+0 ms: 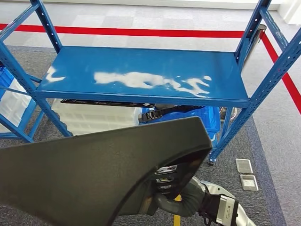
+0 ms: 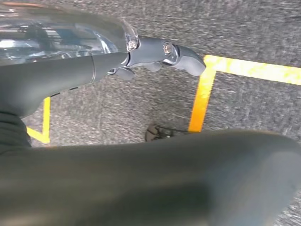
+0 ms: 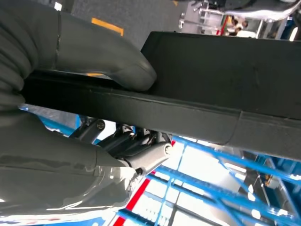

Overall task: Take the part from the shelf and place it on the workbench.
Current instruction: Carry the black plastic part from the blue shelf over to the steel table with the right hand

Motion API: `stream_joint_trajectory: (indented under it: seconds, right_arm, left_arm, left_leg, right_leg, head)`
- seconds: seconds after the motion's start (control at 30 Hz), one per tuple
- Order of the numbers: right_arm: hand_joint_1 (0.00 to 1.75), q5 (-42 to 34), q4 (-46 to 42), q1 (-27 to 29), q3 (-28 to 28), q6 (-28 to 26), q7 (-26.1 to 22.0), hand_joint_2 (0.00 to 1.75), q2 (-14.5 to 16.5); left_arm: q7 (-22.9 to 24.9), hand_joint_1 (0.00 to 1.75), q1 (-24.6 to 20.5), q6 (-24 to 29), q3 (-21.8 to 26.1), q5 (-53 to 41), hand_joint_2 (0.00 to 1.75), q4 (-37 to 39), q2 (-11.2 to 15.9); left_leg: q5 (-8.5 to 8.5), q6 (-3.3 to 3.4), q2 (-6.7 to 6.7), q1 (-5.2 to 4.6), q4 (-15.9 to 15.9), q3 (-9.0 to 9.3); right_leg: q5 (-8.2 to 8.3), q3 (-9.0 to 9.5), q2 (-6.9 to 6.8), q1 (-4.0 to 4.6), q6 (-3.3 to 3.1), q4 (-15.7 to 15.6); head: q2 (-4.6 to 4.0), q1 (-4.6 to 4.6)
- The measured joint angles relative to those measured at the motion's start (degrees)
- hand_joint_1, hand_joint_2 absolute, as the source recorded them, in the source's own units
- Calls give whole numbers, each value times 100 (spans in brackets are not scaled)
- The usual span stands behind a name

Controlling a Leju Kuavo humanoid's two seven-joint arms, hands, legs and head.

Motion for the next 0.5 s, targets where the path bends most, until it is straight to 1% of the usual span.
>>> stream_joint_trajectory:
  seconds: [0.03, 0.07, 0.1, 0.13, 0.17, 0.2, 0.23, 0.27, 0.3, 0.33, 0.37, 0.4, 0.43, 0.47, 0.5]
  right_arm:
    - [175, 1, 4, -11, 5, 13, 0, 175, -1]
    - [175, 1, 14, -15, 9, 22, 0, 175, -1]
    - [175, 2, 26, -14, 14, 26, 0, 175, -1]
    - [175, 3, 44, -11, 18, 27, 0, 175, -2]
    - [175, 4, 63, -10, 22, 28, 0, 175, -2]
    - [175, 7, 80, -10, 27, 30, 0, 175, -2]
    - [175, 11, 93, -10, 33, 33, 0, 175, -2]
    - [175, 14, 102, -12, 38, 39, 0, 175, -2]
    - [175, 18, 111, -16, 44, 49, 1, 175, -2]
    - [175, 21, 118, -17, 51, 60, 2, 175, -3]
    - [175, 29, 127, -15, 61, 72, 5, 175, -5]
    - [175, 40, 135, -10, 72, 81, 7, 175, -11]
    - [175, 55, 139, -1, 83, 85, 5, 175, -19]
    - [175, 69, 143, 9, 93, 87, -3, 175, -32]
    - [175, 81, 146, 24, 101, 87, -20, 175, -48]
  left_arm:
    - [3, 0, -3, 0, 1, 0, 175, 0, 0]
    - [4, 0, -7, 0, 2, 0, 175, 0, -1]
    - [6, 0, -9, 0, 3, 0, 175, 0, -1]
    - [8, 0, -7, 0, 5, 0, 175, 0, -1]
    - [10, 0, -3, 0, 6, 0, 175, 0, -2]
    - [13, 0, -1, -1, 7, -1, 175, 0, -2]
    - [18, 0, -3, -3, 8, -1, 175, 0, -3]
    - [24, 0, -8, -7, 8, -4, 175, 0, -4]
    - [32, 0, -16, -13, 8, -8, 175, 0, -6]
    - [43, 0, -27, -19, 8, -13, 175, 0, -8]
    - [57, 0, -34, -23, 8, -23, 175, 0, -8]
    - [78, 0, -36, -24, 7, -43, 175, 0, -8]
    - [105, 0, -35, -19, 2, -76, 175, 0, -8]
    - [134, 0, -34, -5, -7, -114, 175, 0, -11]
    - [165, 0, -42, 15, -19, -155, 175, 0, -20]
  left_leg:
    - [21, 37, -18, 14, -22, -7]
    - [34, 61, -38, 18, -27, -20]
    - [39, 73, -64, 13, -24, -33]
    - [42, 79, -94, 6, -19, -42]
    - [43, 83, -129, 0, -9, -47]
    - [43, 83, -175, -2, 4, -49]
    - [39, 78, -227, -2, 23, -50]
    - [31, 67, -280, 1, 49, -56]
    - [20, 50, -331, -6, 84, -77]
    - [12, 29, -380, -8, 124, -117]
    - [13, 3, -424, -7, 155, -163]
    - [23, -24, -470, -4, 174, -205]
    - [37, -49, -523, 7, 182, -234]
    - [33, -75, -537, 11, 192, -248]
    - [-14, -102, -502, 10, 247, -276]
  right_leg:
    - [-144, -93, 80, -2, 13, 206]
    - [-334, -242, 165, -5, 17, 534]
    - [-520, -431, 216, -5, 18, 937]
    - [-651, -608, 237, -5, 23, 1312]
    - [-676, -718, 245, -4, 27, 1536]
    - [-582, -725, 252, -5, 31, 1537]
    - [-387, -625, 268, -7, 33, 1304]
    - [-150, -460, 326, -14, 31, 920]
    - [22, -305, 435, -25, 25, 551]
    - [121, -196, 533, -37, 15, 267]
    - [145, -155, 612, -41, 3, 123]
    - [120, -158, 640, -38, -12, 93]
    - [123, -163, 600, -39, -33, 79]
    - [132, -166, 547, -43, -55, 76]
    - [141, -162, 488, -54, -84, 70]
  head:
    - [0, 2]
    - [0, 4]
    - [0, 5]
    - [0, 5]
    - [0, 6]
    - [0, 6]
    - [0, 6]
    - [0, 6]
    - [0, 5]
    - [0, 4]
    - [0, 2]
    - [0, 0]
    - [0, -1]
    - [0, -1]
    - [0, -4]
